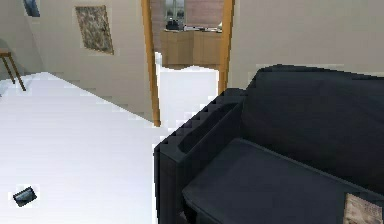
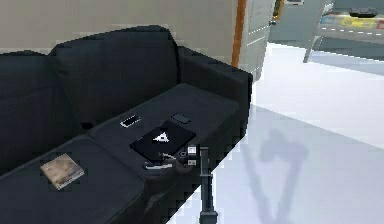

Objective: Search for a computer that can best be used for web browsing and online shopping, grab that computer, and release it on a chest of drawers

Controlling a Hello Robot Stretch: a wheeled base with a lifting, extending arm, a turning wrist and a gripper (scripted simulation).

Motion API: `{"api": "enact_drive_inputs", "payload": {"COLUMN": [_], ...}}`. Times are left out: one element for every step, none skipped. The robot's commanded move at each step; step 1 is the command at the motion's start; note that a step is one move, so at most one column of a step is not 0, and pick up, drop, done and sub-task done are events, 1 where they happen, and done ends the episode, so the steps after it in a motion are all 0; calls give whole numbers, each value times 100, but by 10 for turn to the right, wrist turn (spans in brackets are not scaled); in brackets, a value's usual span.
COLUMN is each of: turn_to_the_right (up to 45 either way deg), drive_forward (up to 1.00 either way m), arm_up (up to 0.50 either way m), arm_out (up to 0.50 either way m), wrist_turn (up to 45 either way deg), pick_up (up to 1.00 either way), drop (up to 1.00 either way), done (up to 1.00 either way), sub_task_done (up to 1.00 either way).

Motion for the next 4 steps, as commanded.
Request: {"api": "enact_drive_inputs", "payload": {"turn_to_the_right": [0,0,0,0], "drive_forward": [0,0,0,0], "arm_up": [-10,10,44,0], "arm_out": [0,0,0,0], "wrist_turn": [0,0,0,-450], "pick_up": [0,0,0,0], "drop": [0,0,0,0], "done": [0,0,0,0], "sub_task_done": [0,0,0,0]}}
